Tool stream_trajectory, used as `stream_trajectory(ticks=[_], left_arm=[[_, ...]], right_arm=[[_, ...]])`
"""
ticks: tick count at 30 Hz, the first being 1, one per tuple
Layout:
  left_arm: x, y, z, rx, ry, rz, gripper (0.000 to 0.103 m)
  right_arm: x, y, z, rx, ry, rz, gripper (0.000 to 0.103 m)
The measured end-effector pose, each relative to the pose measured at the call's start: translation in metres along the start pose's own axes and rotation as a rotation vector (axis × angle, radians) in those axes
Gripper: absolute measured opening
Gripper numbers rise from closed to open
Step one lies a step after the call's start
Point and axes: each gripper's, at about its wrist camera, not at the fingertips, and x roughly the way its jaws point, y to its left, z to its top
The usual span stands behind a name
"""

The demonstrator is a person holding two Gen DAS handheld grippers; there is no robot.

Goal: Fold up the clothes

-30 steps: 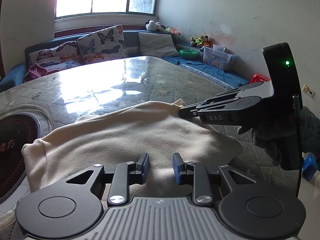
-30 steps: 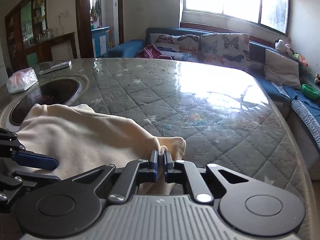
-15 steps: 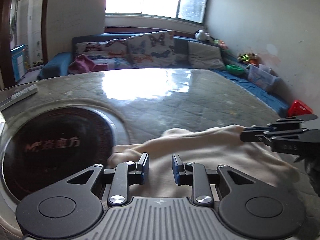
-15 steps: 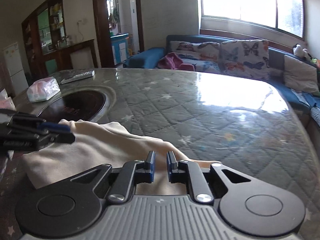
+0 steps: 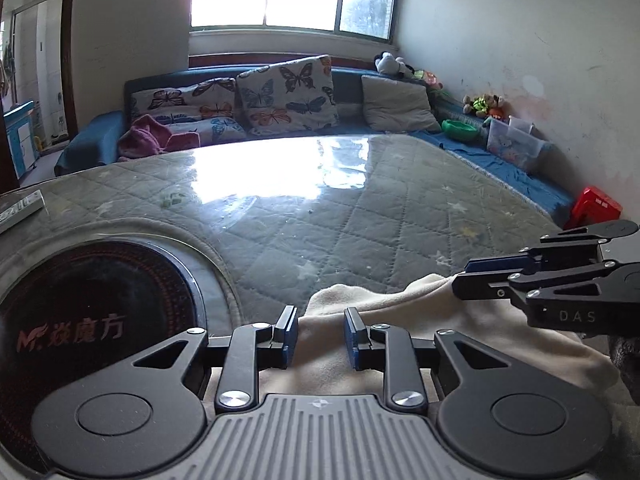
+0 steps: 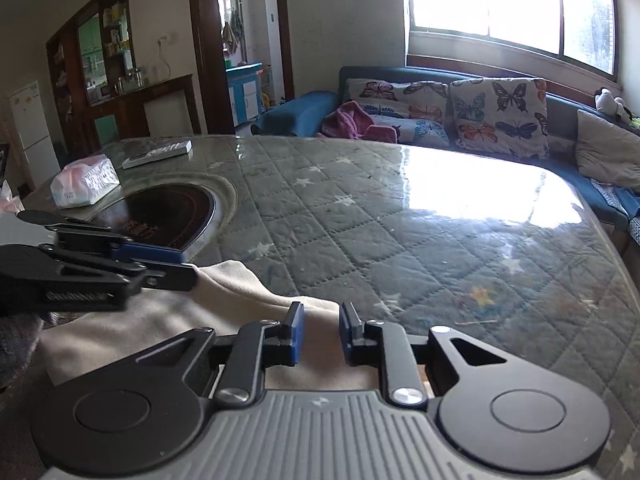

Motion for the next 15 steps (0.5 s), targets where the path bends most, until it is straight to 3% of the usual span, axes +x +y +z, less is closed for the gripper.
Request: stream_trajectory(ticks=[15], left_arm=[[0.014, -0.021, 0.009, 0.035, 0.011, -0.027, 0.028]], right_arm=[[0.019, 0.011, 0.006, -0.036, 0.023, -0.024, 0.028]])
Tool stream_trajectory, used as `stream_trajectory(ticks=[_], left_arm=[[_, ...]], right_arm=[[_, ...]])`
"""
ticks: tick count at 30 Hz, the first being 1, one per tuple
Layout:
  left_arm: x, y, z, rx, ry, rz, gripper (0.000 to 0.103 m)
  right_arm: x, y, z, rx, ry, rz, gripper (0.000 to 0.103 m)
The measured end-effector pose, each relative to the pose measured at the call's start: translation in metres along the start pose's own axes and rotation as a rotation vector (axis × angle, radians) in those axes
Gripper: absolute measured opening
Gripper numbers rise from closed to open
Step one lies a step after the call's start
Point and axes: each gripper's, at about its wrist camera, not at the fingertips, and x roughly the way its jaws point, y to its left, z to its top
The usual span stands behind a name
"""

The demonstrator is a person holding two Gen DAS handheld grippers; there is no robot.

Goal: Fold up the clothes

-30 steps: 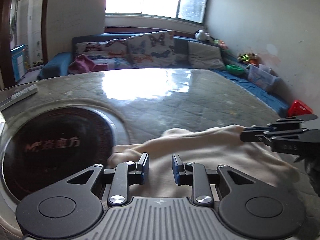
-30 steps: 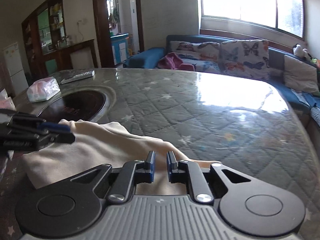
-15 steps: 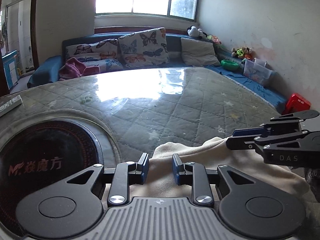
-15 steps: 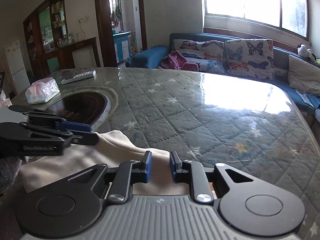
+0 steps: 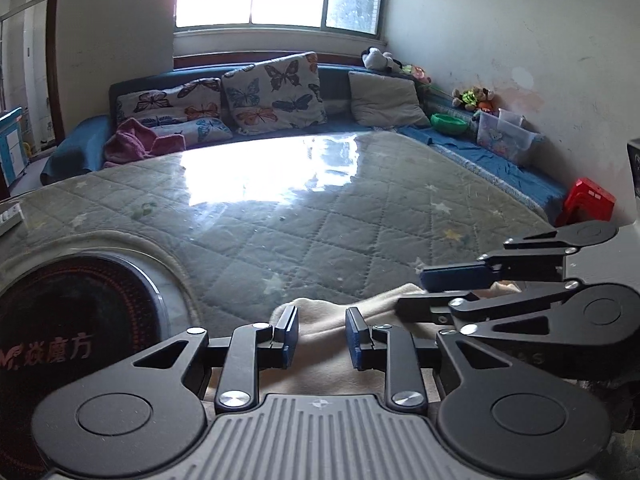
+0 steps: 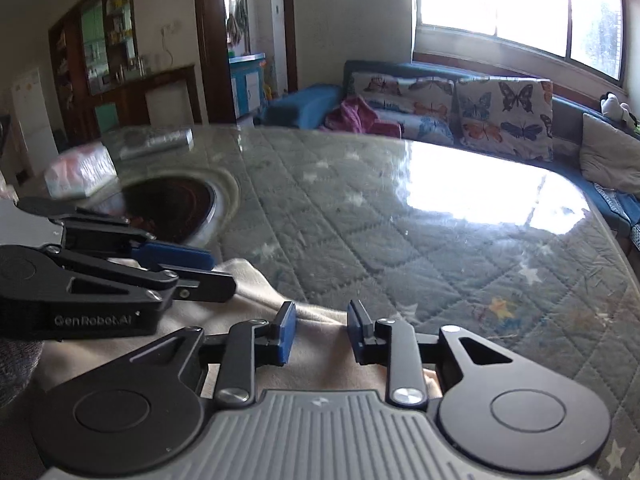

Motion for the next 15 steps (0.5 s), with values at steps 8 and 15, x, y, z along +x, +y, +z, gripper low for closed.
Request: stream_trajectory(ticks=[8, 15], left_arm=[[0.003, -0.001, -0.001, 0.008, 0.001, -0.001, 0.028], [0.003, -0.005, -0.003, 0.016, -0.001, 0.015, 0.029]], right_arm=[[-0.037, -0.004, -0.004, -0.014, -0.04, 0.033, 0.028], [-0.077, 0.009, -0.035, -0.092, -0.016, 0.047, 0.028]])
